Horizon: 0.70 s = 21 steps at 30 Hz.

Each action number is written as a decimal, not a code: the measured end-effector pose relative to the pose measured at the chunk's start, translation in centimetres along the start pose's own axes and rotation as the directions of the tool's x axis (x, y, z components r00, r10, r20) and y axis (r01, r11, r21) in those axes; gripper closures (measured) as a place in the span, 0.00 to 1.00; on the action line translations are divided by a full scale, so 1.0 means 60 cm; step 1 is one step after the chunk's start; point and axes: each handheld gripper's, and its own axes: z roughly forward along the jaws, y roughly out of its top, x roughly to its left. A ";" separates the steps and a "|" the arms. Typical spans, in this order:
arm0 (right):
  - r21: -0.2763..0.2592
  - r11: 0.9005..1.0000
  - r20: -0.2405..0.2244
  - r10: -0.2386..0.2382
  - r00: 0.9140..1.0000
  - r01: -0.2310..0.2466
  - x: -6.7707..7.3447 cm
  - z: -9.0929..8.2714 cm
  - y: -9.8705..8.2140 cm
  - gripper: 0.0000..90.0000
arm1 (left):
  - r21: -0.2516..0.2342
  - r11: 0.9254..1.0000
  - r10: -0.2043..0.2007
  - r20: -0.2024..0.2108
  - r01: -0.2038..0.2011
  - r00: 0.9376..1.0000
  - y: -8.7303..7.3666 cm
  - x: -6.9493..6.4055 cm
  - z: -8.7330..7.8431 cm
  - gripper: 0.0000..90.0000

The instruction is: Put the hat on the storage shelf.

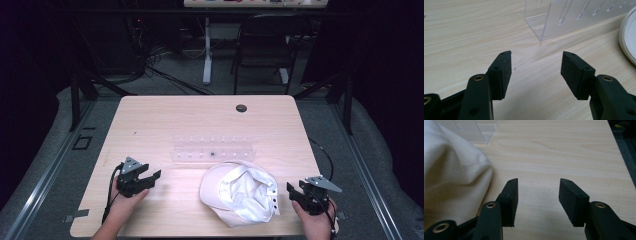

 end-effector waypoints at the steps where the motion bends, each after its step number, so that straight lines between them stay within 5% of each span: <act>1: 0.008 1.000 0.000 0.019 1.000 -0.019 0.002 -0.006 0.006 0.58 | 0.000 1.000 0.000 0.002 0.000 1.000 0.001 0.001 0.000 0.47; 5: 0.025 1.000 -0.021 0.003 1.000 -0.003 0.007 -0.012 0.012 0.61 | -0.008 1.000 -0.013 0.025 0.013 1.000 0.004 0.006 0.000 0.48; 9: 0.080 0.997 -0.103 -0.014 0.995 0.023 0.018 -0.019 0.025 0.57 | 0.009 1.000 -0.011 0.025 0.011 1.000 0.002 0.010 0.004 0.48; 11: 0.107 0.993 -0.113 -0.046 0.993 0.058 0.027 -0.021 0.029 0.54 | 0.018 1.000 -0.009 0.024 0.008 1.000 0.001 0.010 0.006 0.48; 14: 0.130 0.982 -0.073 -0.125 0.989 0.134 0.036 -0.023 0.032 0.60 | 0.022 1.000 0.011 0.024 -0.012 1.000 0.001 0.007 0.007 0.48; 17: 0.162 0.976 -0.116 -0.127 0.985 0.144 0.031 -0.017 0.032 0.63 | 0.018 1.000 0.020 0.023 -0.021 1.000 0.001 0.005 0.005 0.48; 21: 0.171 0.968 -0.104 -0.168 0.980 0.184 0.031 -0.017 0.035 0.64 | 0.002 1.000 0.026 0.020 -0.026 0.999 -0.001 0.002 0.000 0.48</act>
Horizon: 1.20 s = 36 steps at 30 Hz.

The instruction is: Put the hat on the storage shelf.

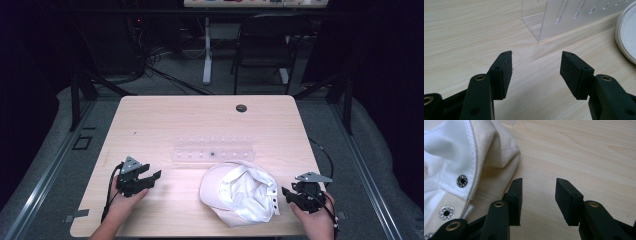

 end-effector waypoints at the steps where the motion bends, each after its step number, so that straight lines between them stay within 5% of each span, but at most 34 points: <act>1: 0.000 1.000 0.000 0.000 1.000 0.000 0.000 0.000 0.000 0.64 | 0.003 1.000 0.001 0.000 -0.001 1.000 0.000 0.000 -0.001 0.48; 4: 0.025 1.000 -0.010 -0.009 1.000 0.009 -0.002 -0.003 0.004 0.64 | 0.006 1.000 0.021 -0.005 -0.021 1.000 -0.001 -0.001 -0.004 0.48; 9: 0.036 0.998 -0.094 0.055 0.994 -0.051 -0.014 -0.010 0.012 0.62 | 0.005 1.000 0.018 -0.009 -0.018 1.000 -0.004 -0.001 -0.005 0.49; 12: 0.015 0.996 -0.105 0.090 0.990 -0.089 -0.021 -0.017 0.019 0.55 | 0.002 1.000 0.015 -0.009 -0.015 1.000 -0.004 0.000 -0.006 0.49; 16: 0.032 0.994 -0.134 0.110 0.985 -0.107 -0.027 -0.025 0.027 0.57 | 0.008 1.000 0.022 -0.004 -0.022 1.000 -0.006 -0.002 -0.007 0.49; 22: 0.097 0.981 -0.197 0.183 0.963 -0.166 -0.036 -0.037 0.037 0.60 | 0.015 1.000 0.021 0.005 -0.021 1.000 -0.006 -0.007 -0.004 0.49; 27: 0.156 0.975 -0.252 0.193 0.948 -0.158 -0.033 -0.044 0.043 0.59 | 0.020 0.999 0.039 0.008 -0.039 0.999 -0.005 -0.013 -0.002 0.49; 31: 0.197 0.963 -0.302 0.240 0.923 -0.186 -0.035 -0.053 0.053 0.56 | 0.026 0.999 0.047 0.007 -0.047 0.999 -0.006 -0.015 0.000 0.49; 36: 0.228 0.953 -0.327 0.267 0.907 -0.199 -0.040 -0.052 0.058 0.54 | 0.040 0.998 0.052 0.013 -0.053 0.999 -0.006 -0.014 0.002 0.49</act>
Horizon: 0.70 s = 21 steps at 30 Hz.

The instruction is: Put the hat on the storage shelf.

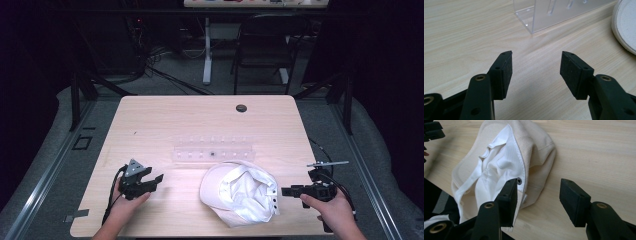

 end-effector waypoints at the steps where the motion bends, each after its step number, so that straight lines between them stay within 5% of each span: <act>1: 0.020 1.000 -0.026 0.015 1.000 -0.014 -0.002 0.003 0.002 0.54 | 0.000 1.000 -0.005 0.001 0.005 1.000 0.000 -0.001 0.001 0.49; 21: 0.109 0.993 -0.088 0.054 0.995 -0.044 0.018 0.057 0.006 0.53 | 0.008 1.000 0.000 0.014 0.000 1.000 -0.001 -0.001 0.002 0.49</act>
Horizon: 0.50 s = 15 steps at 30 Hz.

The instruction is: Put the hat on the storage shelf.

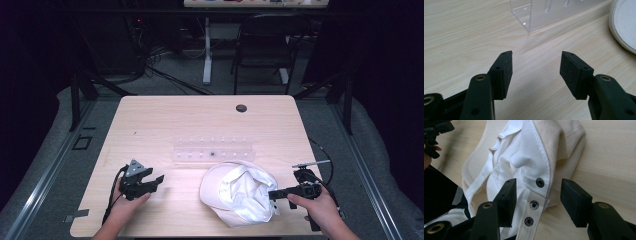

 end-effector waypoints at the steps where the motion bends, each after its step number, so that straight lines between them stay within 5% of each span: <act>1: 0.011 1.000 -0.009 0.009 1.000 -0.009 0.000 0.004 -0.001 0.53 | 0.000 1.000 0.002 0.001 -0.002 1.000 0.000 0.000 0.000 0.49; 15: 0.039 0.998 -0.061 0.060 0.996 -0.058 0.001 0.034 -0.003 0.52 | -0.001 1.000 0.007 0.002 -0.007 1.000 0.001 0.000 0.000 0.49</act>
